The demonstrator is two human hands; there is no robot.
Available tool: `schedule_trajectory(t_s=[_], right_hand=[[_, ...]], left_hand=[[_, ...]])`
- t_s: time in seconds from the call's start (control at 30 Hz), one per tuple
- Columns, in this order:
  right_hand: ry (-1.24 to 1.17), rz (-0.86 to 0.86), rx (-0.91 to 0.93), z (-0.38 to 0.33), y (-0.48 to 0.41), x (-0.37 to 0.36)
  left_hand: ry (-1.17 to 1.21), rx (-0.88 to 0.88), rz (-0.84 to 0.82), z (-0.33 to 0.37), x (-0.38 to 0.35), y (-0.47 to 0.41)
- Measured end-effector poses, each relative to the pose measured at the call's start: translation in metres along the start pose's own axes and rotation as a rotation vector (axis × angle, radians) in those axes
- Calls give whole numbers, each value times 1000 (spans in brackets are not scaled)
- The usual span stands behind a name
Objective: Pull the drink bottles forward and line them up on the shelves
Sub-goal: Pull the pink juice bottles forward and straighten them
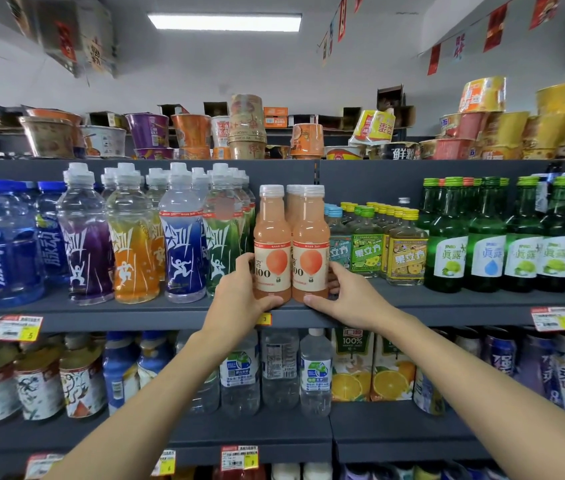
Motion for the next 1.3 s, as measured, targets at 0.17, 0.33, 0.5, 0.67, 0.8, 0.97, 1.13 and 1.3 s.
schedule_trajectory(t_s=[0.17,0.33,0.5,0.67,0.8,0.97,1.13,1.3], right_hand=[[-63,229,-18,-22,5,-16],[58,315,-106,-25,4,-27],[99,330,-113,-24,3,-28],[111,340,-120,-22,3,-28],[122,341,-125,-22,3,-28],[121,343,-123,-23,4,-28],[124,350,-125,-25,5,-28],[118,347,-127,-25,6,-28]], left_hand=[[-155,-81,254,-14,26,18],[-194,9,362,-38,40,27],[-322,66,360,-40,40,26],[-519,92,357,-29,39,22],[-455,122,326,-31,39,20],[-405,118,321,-34,39,19],[-393,131,313,-34,40,20],[-397,150,298,-33,41,20]])
Point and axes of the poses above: each hand's wrist, its own y-axis away from the middle knuckle, its own x-axis out of the back of the hand, z = x × y, the point moved 5 cm from there along -y, towards the middle knuckle, and after that the axes turned 6 degrees about -z, right-handed, at the moved point
